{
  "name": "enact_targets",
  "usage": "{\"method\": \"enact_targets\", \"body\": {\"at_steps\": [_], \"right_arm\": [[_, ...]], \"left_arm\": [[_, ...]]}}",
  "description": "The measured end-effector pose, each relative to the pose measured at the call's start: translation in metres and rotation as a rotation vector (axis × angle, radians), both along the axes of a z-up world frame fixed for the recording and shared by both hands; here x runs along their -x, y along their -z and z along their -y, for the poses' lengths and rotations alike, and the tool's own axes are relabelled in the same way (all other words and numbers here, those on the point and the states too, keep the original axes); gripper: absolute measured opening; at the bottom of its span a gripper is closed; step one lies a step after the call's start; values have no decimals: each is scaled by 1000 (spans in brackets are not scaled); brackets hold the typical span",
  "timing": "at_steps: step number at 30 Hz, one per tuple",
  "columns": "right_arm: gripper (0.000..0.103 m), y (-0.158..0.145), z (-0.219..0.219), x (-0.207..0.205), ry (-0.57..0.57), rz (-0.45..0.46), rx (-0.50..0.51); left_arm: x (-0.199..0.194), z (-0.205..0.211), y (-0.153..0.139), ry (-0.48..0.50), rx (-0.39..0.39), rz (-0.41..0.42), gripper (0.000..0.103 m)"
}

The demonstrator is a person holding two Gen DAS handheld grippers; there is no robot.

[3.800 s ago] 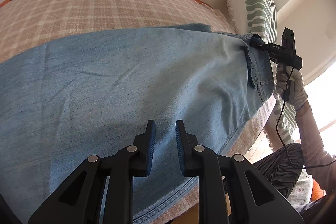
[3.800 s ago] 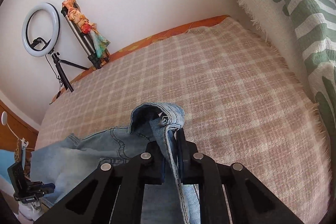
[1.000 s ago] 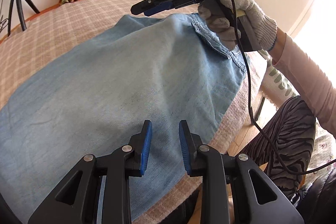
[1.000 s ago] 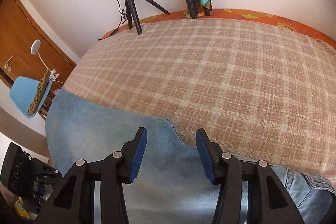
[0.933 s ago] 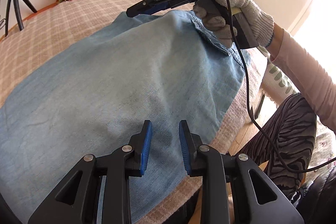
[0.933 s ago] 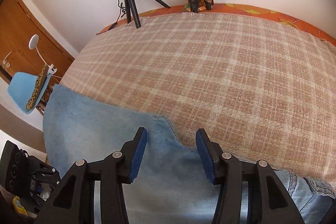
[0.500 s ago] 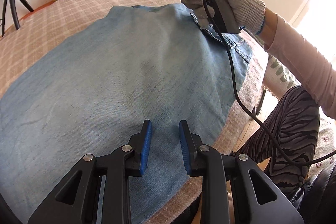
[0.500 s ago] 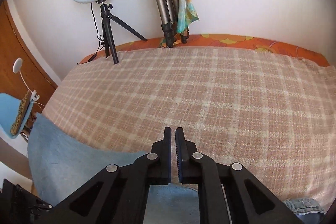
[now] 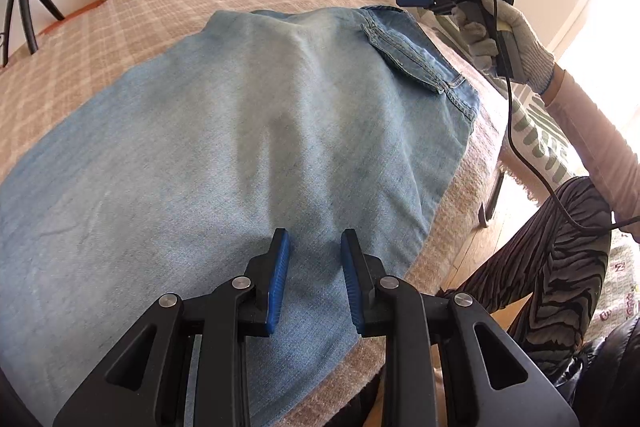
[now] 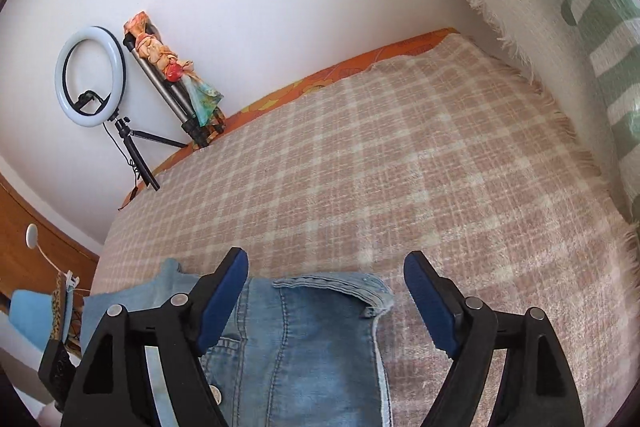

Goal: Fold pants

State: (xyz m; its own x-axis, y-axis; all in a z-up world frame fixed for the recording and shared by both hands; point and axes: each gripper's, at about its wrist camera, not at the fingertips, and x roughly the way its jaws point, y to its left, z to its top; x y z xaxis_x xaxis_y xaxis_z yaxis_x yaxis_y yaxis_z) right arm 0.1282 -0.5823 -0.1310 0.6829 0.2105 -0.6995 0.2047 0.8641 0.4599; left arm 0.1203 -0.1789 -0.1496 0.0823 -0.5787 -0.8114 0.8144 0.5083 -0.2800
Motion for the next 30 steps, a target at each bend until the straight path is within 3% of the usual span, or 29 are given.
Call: {"method": "enact_targets", "body": {"at_steps": [6,9,11,12,13,16,19,21,25,30], "right_arm": [[84,40,12,-8,-37,-43,-92],[81,41,-2,-15,-95,-9,-121],[72,41,-19,-18,-134,-13,-73],[61,40,-29,-19,-161,-27,-43],[37,42,-35,-19,-190,-47,-53],[16,28,-43,-3,-114,-44,5],[12,-9,-45,19,-28,20,59],[11,-23,-44,25,22,7,124],[12,5,-53,6,45,-122,237],[35,15,-63,-7,38,-177,305]], "left_arm": [[-2,1,1,-4,11,-2,24],[-1,2,2,-3,10,8,24],[-1,1,2,-3,13,7,24],[-1,1,3,-3,14,5,24],[-1,1,2,-2,14,6,24],[-1,2,2,-1,13,5,25],[-2,2,2,1,11,5,25],[-1,4,2,5,12,3,29],[3,7,1,18,5,25,35],[4,-2,-4,-15,-1,35,36]]}}
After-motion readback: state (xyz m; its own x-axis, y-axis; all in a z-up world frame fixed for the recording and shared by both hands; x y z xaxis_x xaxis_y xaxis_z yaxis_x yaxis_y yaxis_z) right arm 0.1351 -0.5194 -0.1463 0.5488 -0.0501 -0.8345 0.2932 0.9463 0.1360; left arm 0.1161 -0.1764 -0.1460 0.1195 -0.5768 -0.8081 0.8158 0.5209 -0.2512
